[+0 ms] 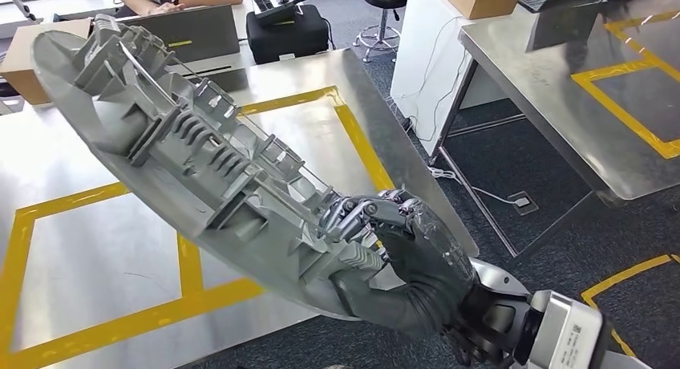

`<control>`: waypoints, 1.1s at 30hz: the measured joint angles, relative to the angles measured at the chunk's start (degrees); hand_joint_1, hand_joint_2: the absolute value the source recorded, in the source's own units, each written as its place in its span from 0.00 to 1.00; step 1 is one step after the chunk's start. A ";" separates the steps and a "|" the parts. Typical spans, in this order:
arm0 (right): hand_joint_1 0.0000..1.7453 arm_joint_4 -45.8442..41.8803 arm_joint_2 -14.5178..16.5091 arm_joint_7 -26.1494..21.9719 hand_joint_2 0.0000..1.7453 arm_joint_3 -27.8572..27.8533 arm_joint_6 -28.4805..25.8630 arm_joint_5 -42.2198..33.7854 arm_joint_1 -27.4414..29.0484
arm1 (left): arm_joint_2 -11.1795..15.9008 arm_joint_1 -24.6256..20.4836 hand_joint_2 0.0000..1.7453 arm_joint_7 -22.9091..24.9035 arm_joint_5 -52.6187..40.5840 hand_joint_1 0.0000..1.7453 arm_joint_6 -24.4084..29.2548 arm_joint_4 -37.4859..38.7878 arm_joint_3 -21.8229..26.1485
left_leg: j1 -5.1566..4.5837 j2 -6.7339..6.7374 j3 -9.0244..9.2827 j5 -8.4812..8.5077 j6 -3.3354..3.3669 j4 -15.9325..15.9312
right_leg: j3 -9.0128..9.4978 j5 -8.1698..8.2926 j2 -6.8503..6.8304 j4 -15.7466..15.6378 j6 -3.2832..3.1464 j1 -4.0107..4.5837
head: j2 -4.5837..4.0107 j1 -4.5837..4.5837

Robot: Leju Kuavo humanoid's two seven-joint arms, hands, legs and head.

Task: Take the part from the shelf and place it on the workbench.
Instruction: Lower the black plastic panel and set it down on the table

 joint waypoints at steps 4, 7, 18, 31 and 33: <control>1.00 1.49 0.34 0.98 1.00 0.12 0.11 -1.56 -0.86 | -0.10 -0.40 1.00 0.35 -0.60 0.00 0.13 -0.05 -0.01 | -0.07 -0.03 -0.01 -0.05 0.46 0.00 | 0.24 0.24 0.00 -0.52 0.41 -0.04 | 0.00 0.05; 1.00 3.22 0.85 1.80 1.00 0.35 0.40 -2.82 -2.00 | -0.14 -0.69 1.00 0.87 -1.04 0.00 0.55 -0.10 -0.01 | -0.11 -0.02 -0.01 -0.06 0.57 0.00 | 0.30 0.32 0.00 -0.67 0.74 -0.07 | 0.00 0.06; 1.00 13.79 4.00 7.40 1.00 2.81 -0.34 -2.36 -8.83 | -0.22 -1.28 1.00 1.96 -2.69 0.00 1.03 -0.29 -0.02 | -0.08 -0.01 0.09 0.12 0.65 -0.11 | 0.28 0.43 -0.02 -0.69 1.03 -0.05 | 0.00 0.03; 1.00 36.68 10.04 13.11 1.00 8.99 4.19 -1.95 -15.74 | -0.65 -1.88 1.00 4.29 -6.23 0.00 0.84 -0.46 -0.03 | -0.04 -0.02 0.08 0.17 0.57 -0.20 | 0.26 0.43 -0.03 -0.64 1.00 -0.02 | 0.00 0.02; 1.00 40.46 11.37 13.53 1.00 10.41 5.09 -1.29 -16.38 | -0.66 -1.99 1.00 4.65 -6.98 0.00 0.71 -0.50 -0.03 | -0.04 -0.02 0.09 0.17 0.57 -0.20 | 0.25 0.42 -0.04 -0.64 1.00 -0.02 | 0.00 0.04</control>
